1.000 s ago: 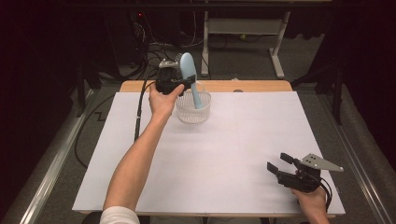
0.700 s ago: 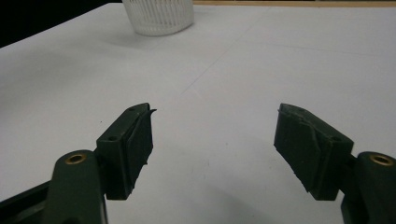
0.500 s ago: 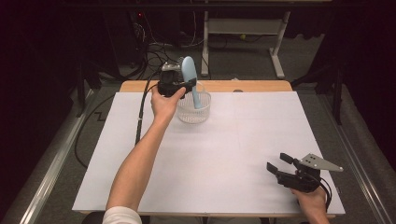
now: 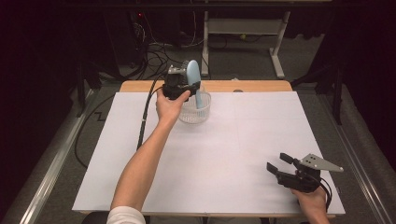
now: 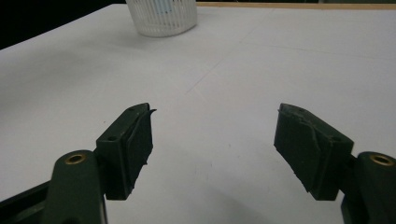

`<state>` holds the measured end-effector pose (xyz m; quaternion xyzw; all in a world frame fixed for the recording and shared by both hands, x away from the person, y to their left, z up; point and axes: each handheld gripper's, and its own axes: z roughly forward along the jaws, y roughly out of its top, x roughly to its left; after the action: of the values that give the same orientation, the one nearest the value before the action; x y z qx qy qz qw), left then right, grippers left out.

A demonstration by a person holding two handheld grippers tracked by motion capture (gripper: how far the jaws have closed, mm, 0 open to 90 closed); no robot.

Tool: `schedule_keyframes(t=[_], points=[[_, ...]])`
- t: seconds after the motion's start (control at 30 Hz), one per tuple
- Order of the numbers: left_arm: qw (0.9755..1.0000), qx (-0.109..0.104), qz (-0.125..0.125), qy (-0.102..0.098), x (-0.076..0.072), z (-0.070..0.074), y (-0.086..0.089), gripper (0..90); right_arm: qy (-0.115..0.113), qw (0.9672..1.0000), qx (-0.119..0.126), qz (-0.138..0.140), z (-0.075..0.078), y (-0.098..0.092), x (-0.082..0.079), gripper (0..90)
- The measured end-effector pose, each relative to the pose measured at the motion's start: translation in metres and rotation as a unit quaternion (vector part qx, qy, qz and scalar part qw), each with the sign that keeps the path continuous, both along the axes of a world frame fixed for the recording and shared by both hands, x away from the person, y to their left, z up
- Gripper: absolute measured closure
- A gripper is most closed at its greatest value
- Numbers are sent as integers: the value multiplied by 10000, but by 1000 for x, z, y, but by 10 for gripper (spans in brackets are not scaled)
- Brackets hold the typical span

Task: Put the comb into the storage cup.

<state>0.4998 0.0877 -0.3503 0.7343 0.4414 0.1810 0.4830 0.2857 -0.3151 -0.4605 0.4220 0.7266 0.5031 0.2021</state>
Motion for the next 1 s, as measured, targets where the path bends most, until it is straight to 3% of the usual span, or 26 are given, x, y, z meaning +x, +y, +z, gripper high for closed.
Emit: schedule_keyframes(t=[0.37,0.53,0.63,0.8,1.0], points=[[10000,18,33,31,2,-6,-2,509,4,10000,17,15,0,0,0,285],[9998,-160,137,27,1,-13,2,508,6,10000,12,24,0,0,0,285],[9998,-87,156,70,1,-17,4,509,10,10000,10,28,0,0,0,285],[9997,-187,181,26,1,-18,5,509,25,10000,9,20,0,0,0,285],[9997,-147,204,50,1,-23,4,507,20,10000,8,22,0,0,0,285]])
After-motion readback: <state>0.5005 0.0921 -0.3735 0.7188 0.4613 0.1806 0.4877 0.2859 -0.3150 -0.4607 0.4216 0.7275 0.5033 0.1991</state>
